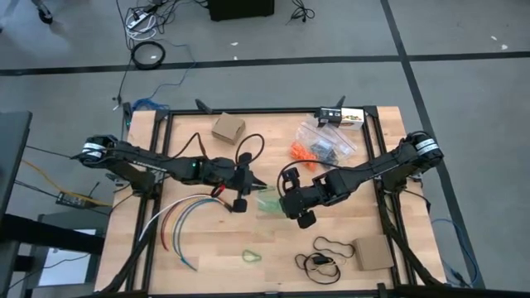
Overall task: Sort rubber bands
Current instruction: Put the green rubber band into the transparent zip bag
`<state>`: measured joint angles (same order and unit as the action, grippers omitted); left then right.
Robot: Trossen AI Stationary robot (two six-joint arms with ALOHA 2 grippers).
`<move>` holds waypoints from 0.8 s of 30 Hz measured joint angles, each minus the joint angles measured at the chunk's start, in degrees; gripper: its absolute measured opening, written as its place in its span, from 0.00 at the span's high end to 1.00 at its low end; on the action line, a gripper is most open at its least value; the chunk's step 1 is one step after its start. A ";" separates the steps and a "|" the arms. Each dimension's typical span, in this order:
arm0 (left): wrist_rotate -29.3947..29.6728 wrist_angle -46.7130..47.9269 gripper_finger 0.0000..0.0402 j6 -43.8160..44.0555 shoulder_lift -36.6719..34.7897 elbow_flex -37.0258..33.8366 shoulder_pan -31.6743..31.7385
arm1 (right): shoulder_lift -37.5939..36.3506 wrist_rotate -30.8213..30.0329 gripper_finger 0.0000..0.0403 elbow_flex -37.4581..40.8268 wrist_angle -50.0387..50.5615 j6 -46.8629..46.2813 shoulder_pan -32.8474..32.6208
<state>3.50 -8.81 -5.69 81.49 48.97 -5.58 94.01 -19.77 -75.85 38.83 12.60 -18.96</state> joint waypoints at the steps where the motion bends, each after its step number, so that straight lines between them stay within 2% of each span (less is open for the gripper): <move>1: 0.01 0.43 0.87 0.10 0.00 0.00 0.00 | 0.01 0.00 1.00 0.00 -0.02 0.00 0.00; 9: 1.48 12.35 0.49 3.56 -0.03 4.90 -0.03 | 0.01 0.00 1.00 0.00 -0.01 0.02 0.00; 12: 1.95 16.91 0.41 3.52 -0.48 8.80 -0.55 | 0.01 0.00 1.00 0.00 0.03 0.02 0.00; 17: 1.73 31.51 0.41 3.13 -0.55 15.80 -4.15 | 0.01 0.00 1.00 0.00 0.98 0.00 0.00; 19: -0.75 35.72 0.44 3.45 -0.57 16.93 -6.60 | -0.01 0.00 1.00 0.00 1.22 -0.06 0.00; 22: -4.33 39.51 0.47 7.25 -0.53 17.07 -11.19 | 0.00 0.00 1.00 0.00 1.26 -0.31 0.00; 24: -4.46 39.47 0.48 9.47 -0.50 16.47 -14.69 | 0.01 0.00 1.00 0.00 1.26 -0.23 0.00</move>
<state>-0.96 30.66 3.77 80.99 65.44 -20.27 94.02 -19.77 -75.85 40.10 12.37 -18.96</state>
